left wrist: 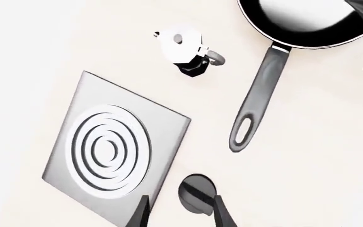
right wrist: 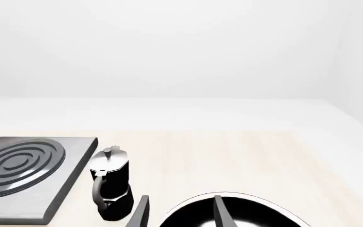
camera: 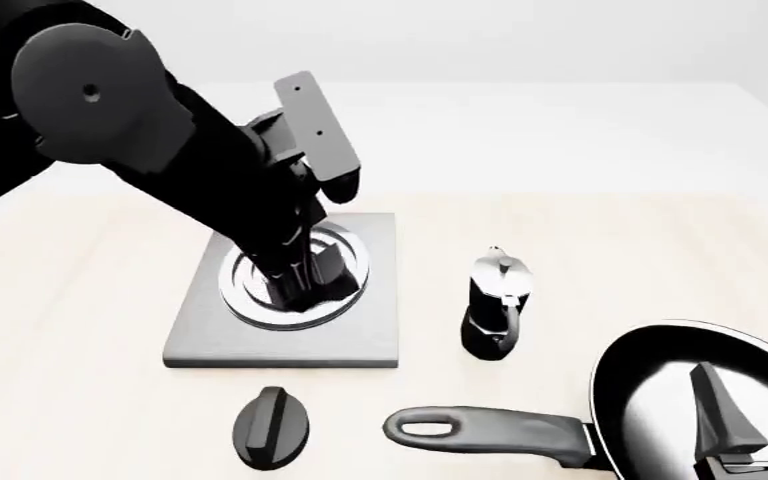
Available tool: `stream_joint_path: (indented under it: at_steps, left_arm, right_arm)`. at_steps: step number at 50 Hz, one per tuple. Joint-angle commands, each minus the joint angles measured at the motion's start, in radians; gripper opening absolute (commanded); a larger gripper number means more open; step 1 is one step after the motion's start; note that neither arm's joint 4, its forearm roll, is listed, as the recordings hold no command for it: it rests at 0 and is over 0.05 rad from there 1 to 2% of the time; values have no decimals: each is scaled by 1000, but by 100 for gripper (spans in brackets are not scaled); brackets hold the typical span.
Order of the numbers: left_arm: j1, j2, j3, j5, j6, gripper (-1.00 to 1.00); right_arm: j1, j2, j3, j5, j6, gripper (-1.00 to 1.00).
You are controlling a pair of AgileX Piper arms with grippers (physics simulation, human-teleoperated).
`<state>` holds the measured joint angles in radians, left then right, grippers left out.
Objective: Put the frying pan on the stove.
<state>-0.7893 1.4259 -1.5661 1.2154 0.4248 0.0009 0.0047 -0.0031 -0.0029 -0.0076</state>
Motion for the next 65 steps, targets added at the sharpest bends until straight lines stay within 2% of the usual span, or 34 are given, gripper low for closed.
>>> stream_joint_path:
  at_steps: [1,15,20,27,28,48,54,65]
  left_arm:
    - [-25,89,-35,5,52,100]
    - [-82,155,-76,5,18,100]
    - [-124,179,-95,5,-16,100]
    - [-125,202,-97,5,2,100]
    - [-141,204,-105,5,-15,100]
    - [-185,225,-98,5,-23,100]
    - [-239,236,-99,5,-58,100]
    - [-263,267,-117,4,-57,100]
  right_arm:
    - [0,0,0,0,0,100]
    - [0,0,0,0,0,100]
    - [0,0,0,0,0,100]
    - [0,0,0,0,0,100]
    - [0,0,0,0,0,100]
    - [0,0,0,0,0,100]
    - [0,0,0,0,0,100]
    - [0,0,0,0,0,100]
